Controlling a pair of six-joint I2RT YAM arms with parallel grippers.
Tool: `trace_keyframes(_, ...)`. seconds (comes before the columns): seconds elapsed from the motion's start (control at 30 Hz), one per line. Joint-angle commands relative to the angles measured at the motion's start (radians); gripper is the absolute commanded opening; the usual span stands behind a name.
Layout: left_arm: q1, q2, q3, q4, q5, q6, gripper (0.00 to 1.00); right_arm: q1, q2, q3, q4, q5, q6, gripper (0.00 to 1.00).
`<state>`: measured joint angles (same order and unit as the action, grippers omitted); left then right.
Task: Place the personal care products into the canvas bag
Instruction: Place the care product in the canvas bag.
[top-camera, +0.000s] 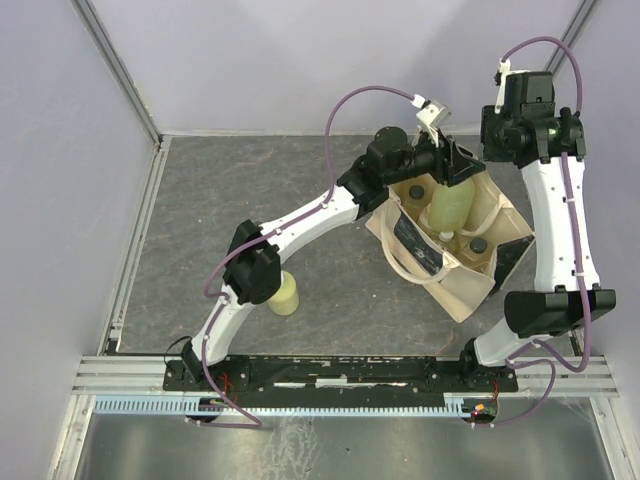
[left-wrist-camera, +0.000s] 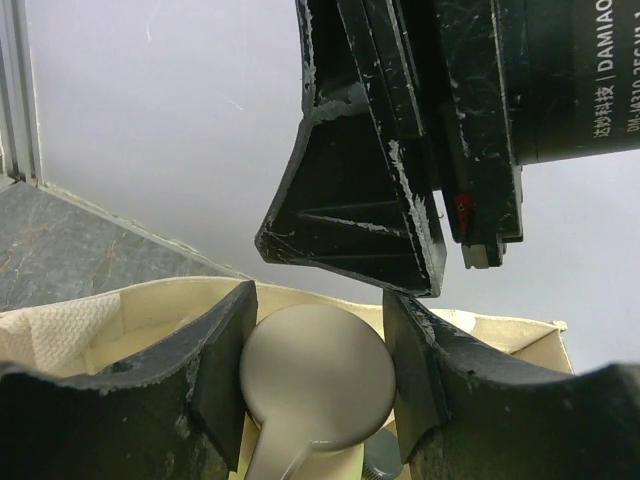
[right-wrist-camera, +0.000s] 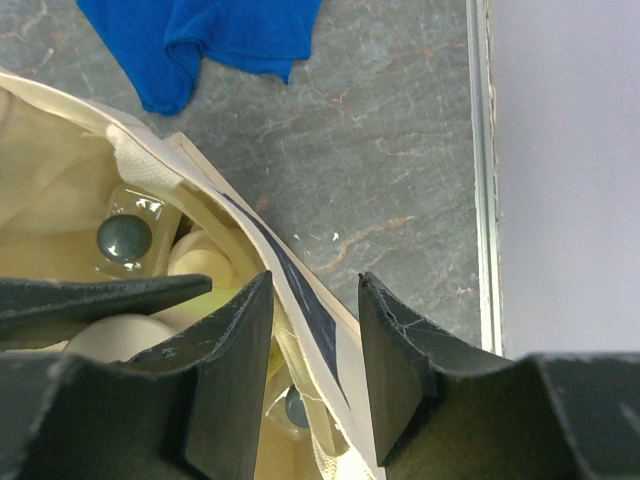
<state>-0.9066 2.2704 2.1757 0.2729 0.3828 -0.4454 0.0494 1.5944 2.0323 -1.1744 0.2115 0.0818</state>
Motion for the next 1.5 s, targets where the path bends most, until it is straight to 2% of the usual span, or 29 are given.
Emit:
trace_keyframes(0.0,-0.016,-0.037,0.065,0.178,-0.042,0.039,0.03,-0.005,-0.060,-0.027,0.027,-0.012,0.002,0.47)
trace_keyframes(0.17,-0.018,-0.077,-0.020,0.176,-0.036,0.039,0.03,-0.004,-0.082,-0.058,0.036,-0.014,-0.001,0.47)
trace_keyframes(0.43,-0.020,-0.246,-0.317,0.187,-0.065,0.097,0.03,-0.005,-0.111,-0.097,0.042,-0.013,-0.006,0.47)
trace_keyframes(0.57,-0.020,-0.317,-0.407,0.186,-0.082,0.120,0.03,-0.006,-0.123,-0.125,0.042,-0.024,-0.006,0.44)
trace_keyframes(0.83,-0.020,-0.340,-0.431,0.167,-0.077,0.124,0.03,-0.005,-0.129,-0.173,0.035,-0.061,-0.002,0.43)
trace_keyframes(1.0,-0.020,-0.327,-0.387,0.150,-0.065,0.110,0.03,-0.005,-0.127,-0.201,0.036,-0.062,-0.004,0.42)
trace_keyframes(1.1,-0.019,-0.324,-0.318,0.092,-0.077,0.120,0.03,-0.005,-0.125,-0.211,0.039,-0.059,-0.008,0.31)
trace_keyframes(1.27,-0.020,-0.361,-0.284,0.019,-0.149,0.206,0.03,-0.005,-0.119,-0.220,0.039,-0.051,-0.008,0.01)
trace_keyframes(1.47,-0.007,-0.358,-0.254,-0.036,-0.215,0.267,0.03,-0.005,-0.114,-0.216,0.041,-0.047,-0.009,0.00)
